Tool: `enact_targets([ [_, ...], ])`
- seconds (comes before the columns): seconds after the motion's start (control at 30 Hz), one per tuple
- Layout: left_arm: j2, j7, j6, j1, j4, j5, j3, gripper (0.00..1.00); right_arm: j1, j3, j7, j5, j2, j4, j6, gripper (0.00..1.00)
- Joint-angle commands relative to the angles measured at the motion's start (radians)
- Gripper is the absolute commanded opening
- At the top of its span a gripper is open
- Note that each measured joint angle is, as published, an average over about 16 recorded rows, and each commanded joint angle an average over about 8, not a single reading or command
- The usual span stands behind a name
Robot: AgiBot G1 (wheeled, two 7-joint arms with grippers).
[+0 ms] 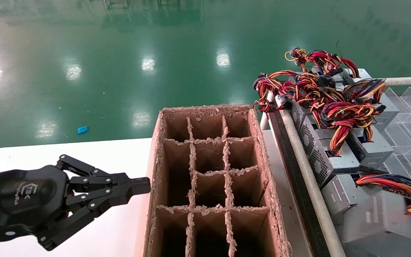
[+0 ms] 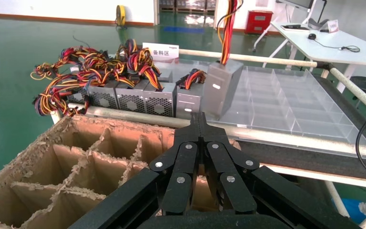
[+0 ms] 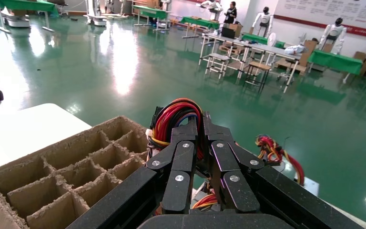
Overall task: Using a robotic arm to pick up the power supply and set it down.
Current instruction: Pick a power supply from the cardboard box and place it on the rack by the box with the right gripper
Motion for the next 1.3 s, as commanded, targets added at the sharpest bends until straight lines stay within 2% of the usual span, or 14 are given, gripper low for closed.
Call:
enact_targets([
  [0.03, 0.0, 0.0, 0.0, 0.0, 0.0, 0.0, 0.0, 0.0, -0.002, -0.005, -0.006, -0.001, -0.013, -0.001, 0.009, 0.0],
  [0.3, 0.0, 0.0, 0.0, 0.0, 0.0, 0.0, 0.0, 0.0, -0.001, -0.022, -0.021, 0.01, -0.064, -0.036, 0.021, 0.0],
  [1.0, 0.0, 0.0, 0.0, 0.0, 0.0, 0.0, 0.0, 0.0, 0.0, -0.02, -0.012, 0.008, -0.052, -0.092, -0.01, 0.0],
  [1.3, 0.0, 0.0, 0.0, 0.0, 0.0, 0.0, 0.0, 0.0, -0.007, -0.034, -0.02, 0.005, -0.098, -0.096, 0.002, 0.0],
])
